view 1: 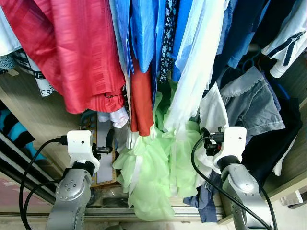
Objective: Clean up the room
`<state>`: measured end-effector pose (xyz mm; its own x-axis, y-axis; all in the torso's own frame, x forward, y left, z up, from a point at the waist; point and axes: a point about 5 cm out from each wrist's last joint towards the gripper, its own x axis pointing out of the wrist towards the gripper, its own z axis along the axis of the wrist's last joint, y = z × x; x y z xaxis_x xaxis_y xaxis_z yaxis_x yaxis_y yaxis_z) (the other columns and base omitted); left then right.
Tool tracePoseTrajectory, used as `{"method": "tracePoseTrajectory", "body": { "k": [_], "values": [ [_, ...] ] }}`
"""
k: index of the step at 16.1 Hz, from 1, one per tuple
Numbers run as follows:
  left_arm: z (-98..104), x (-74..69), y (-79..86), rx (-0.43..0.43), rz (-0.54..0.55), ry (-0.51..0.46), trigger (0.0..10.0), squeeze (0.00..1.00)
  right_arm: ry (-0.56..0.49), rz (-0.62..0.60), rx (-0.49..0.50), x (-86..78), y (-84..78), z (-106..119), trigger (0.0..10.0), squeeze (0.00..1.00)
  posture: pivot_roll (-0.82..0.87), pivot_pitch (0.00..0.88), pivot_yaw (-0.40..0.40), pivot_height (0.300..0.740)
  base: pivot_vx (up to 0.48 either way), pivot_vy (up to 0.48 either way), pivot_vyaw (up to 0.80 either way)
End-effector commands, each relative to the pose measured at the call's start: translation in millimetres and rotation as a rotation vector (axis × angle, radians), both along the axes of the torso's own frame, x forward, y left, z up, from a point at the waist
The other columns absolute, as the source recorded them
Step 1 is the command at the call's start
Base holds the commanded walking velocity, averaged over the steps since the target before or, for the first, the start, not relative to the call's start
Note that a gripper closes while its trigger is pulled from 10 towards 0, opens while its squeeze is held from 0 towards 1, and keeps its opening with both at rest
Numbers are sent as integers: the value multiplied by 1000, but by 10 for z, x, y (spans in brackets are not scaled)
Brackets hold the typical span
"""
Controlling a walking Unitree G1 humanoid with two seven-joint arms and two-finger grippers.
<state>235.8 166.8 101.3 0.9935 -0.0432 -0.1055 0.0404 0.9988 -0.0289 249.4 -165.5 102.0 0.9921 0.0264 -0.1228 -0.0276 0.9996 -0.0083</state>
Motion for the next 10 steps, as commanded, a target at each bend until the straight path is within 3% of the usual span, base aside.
{"method": "tracePoseTrajectory", "body": {
  "k": [1, 10],
  "values": [
    [5, 14, -7, 13, -19, 8, 10000, 0, -4, 23, -16, 33, 20, 15, 10000, 0, -27, 0, 21, 740, 0, 0, 0],
    [10, 46, -4, 24, -29, 2, 10000, 0, -15, 43, -29, 81, 46, 43, 10000, 0, -25, 0, 12, 740, 0, 0, 0]
  ]
}}
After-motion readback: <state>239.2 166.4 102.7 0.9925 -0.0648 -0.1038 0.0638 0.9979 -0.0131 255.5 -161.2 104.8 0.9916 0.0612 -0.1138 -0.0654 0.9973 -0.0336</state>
